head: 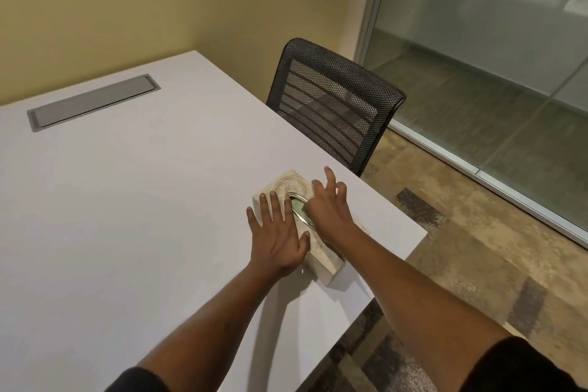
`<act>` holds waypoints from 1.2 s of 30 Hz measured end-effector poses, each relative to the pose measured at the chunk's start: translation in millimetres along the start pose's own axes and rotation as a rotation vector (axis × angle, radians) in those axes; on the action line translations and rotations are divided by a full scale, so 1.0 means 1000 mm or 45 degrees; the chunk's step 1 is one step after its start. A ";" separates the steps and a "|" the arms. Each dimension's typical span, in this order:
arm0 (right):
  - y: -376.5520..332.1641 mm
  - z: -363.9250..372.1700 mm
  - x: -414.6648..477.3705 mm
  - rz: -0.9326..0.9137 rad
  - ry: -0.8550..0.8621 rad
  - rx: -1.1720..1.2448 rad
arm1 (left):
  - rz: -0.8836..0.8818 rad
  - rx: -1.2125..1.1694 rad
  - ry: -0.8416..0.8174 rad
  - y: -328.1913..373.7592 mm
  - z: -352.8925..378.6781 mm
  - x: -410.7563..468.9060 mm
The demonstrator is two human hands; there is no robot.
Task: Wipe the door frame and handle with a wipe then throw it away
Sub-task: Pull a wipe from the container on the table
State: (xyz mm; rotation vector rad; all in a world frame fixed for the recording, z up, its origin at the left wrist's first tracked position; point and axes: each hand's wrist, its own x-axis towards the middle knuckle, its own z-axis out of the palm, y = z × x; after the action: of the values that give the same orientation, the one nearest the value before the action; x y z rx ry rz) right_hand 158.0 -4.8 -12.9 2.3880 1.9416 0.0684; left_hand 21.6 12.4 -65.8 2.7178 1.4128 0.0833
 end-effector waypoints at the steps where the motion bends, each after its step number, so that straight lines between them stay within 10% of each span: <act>1: -0.001 -0.001 0.002 -0.017 -0.021 -0.041 | -0.010 -0.015 0.006 0.001 0.001 0.000; 36: 0.005 0.008 -0.003 -0.008 0.407 0.484 | -0.030 -0.083 0.028 0.001 0.007 0.001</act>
State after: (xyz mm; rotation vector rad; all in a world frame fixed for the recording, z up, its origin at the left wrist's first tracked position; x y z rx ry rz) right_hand 163.3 -8.7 -20.6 2.7530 2.2786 0.0933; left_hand 23.3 12.0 -73.0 2.6555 1.4210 0.1560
